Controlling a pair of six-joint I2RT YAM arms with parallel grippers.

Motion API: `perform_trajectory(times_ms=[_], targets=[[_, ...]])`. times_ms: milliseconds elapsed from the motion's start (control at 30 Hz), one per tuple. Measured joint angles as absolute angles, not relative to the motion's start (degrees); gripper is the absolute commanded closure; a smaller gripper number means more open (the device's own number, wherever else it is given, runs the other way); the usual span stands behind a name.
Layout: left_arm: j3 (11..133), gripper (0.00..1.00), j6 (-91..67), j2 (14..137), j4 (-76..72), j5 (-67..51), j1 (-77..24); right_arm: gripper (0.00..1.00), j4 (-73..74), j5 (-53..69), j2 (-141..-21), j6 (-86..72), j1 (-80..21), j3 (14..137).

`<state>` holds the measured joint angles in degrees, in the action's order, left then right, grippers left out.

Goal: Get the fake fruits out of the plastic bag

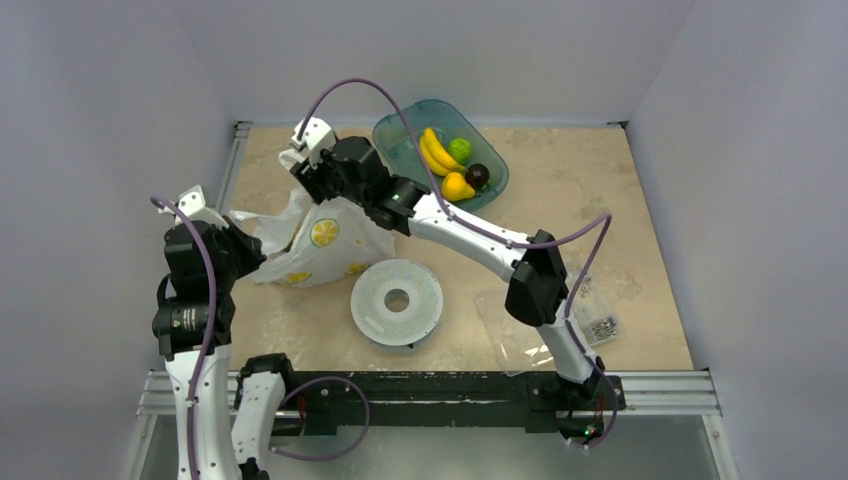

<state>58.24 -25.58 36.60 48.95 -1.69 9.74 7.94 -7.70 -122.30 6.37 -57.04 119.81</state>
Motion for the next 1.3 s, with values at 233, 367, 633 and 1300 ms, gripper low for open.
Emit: perform_trajectory(times_ms=[233,367,633,1300], targets=[[63.68,1.00,-28.99,43.68,51.31,-0.08,9.76,1.00,4.58,-9.37,-133.29,7.49,-57.01,133.08],[75.48,1.00,-32.36,53.15,54.30,3.36,11.42,1.00,-0.21,-9.43,-138.19,7.07,-56.29,139.22],[95.44,1.00,-38.02,64.71,57.71,4.34,21.17,1.00,-12.27,-6.35,-140.99,-1.08,-51.35,149.64],[57.06,1.00,-34.72,32.27,60.40,-8.10,21.71,0.25,-14.00,-3.77,-109.80,-6.02,-51.29,94.41]])
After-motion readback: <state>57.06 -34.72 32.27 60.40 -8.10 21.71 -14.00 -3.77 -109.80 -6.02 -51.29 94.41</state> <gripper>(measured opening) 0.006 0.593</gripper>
